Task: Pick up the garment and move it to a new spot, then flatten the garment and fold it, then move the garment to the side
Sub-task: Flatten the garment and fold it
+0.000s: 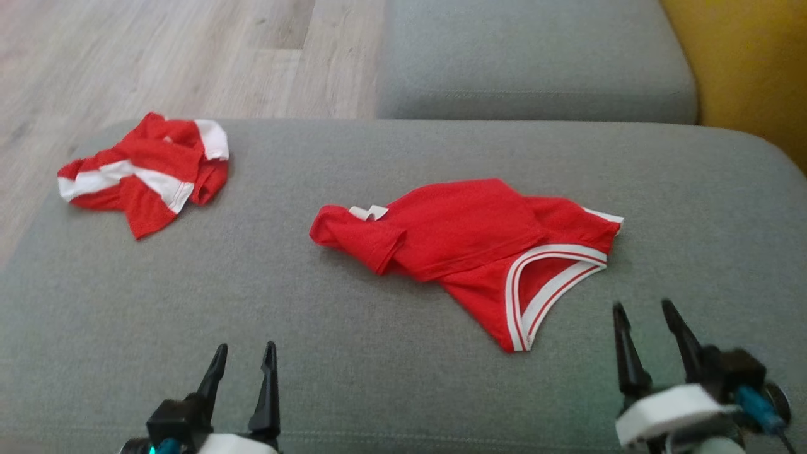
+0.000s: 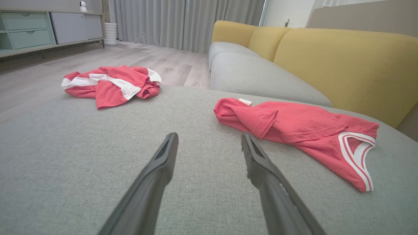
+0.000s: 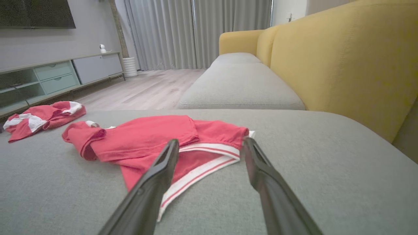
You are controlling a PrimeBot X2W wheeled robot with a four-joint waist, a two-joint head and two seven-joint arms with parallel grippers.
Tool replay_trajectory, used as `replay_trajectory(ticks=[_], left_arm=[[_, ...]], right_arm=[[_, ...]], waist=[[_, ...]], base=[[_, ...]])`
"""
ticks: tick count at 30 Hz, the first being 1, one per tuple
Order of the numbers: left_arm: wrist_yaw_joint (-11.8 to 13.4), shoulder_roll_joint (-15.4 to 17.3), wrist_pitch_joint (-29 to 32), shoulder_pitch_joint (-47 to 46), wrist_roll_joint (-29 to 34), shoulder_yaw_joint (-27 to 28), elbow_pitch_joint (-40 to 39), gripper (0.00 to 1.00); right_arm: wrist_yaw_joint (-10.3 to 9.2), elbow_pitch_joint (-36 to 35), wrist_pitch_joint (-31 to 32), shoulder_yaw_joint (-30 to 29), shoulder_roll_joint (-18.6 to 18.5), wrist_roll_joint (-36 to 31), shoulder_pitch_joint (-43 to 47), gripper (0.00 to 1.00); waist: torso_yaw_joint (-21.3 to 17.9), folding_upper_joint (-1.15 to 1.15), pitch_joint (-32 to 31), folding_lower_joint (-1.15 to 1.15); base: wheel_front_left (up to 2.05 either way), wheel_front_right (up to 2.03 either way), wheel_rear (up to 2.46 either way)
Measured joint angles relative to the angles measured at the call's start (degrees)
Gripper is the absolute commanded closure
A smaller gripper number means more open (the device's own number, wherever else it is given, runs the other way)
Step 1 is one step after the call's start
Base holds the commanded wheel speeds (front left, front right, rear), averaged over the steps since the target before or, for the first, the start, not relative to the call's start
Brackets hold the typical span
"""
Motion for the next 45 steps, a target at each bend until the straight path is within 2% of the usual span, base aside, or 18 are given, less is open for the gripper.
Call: replay_trajectory(ticks=[5, 12, 23, 30, 31, 34, 41, 45], left_arm=[[-0.03, -0.10, 0.23, -2.56, 1.35, -1.23, -1.68, 0.00], [-0.08, -0.92, 0.64, -4.60, 2.36, -2.75, -3.02, 0.00], [-1.14, -4.78, -0.59, -9.16, 3.34, -4.47, -3.18, 0.00], [-1.56, -6.26, -1.41, -10.46, 3.82, -4.92, -2.19, 0.00], [-1.62, -6.36, -1.44, -10.56, 3.82, -4.90, -2.02, 0.00], [-1.66, -6.66, -1.67, -10.60, 3.82, -4.88, -1.66, 0.00], [-1.66, -6.98, -1.97, -11.02, 4.26, -4.56, -1.26, 0.00], [-1.63, -6.77, -1.98, -11.00, 4.27, -4.19, -0.93, 0.00]], right_arm=[[0.00, 1.09, 0.65, 3.28, -0.05, -0.05, -6.21, 0.00], [0.00, 7.12, 2.37, 9.00, -0.16, 0.42, -15.32, 0.00], [0.00, 27.09, 3.56, 14.72, -0.49, 2.41, -33.36, 0.00], [0.00, 36.78, 2.03, 17.60, -0.89, 3.19, -39.12, 0.00], [0.00, 37.54, 1.49, 18.47, -1.00, 3.39, -39.72, 0.20], [0.00, 39.18, 0.96, 21.97, -1.21, 3.98, -41.31, 1.00], [0.00, 37.94, -2.02, 31.69, -1.48, 6.77, -42.94, 1.00], [0.00, 33.09, -1.09, 43.69, -1.58, 9.66, -41.88, 1.00]], waist=[[2.49, 0.00, 2.20, 0.00], [7.21, 0.00, 5.31, 0.00], [16.03, 0.00, 13.33, 0.01], [18.71, 0.00, 16.71, 0.01], [18.80, 0.00, 16.92, 0.01], [18.69, 0.00, 17.31, 0.00], [17.70, 0.00, 17.19, 0.00], [16.33, 0.00, 15.65, -0.01]], base=[[0.00, 0.00, 0.00], [0.00, 0.00, 0.00], [0.00, 0.00, 0.00], [0.00, 0.00, 0.00], [0.00, 0.00, 0.00], [0.00, 0.00, 0.00], [0.00, 0.00, 0.00], [0.00, 0.00, 0.00]])
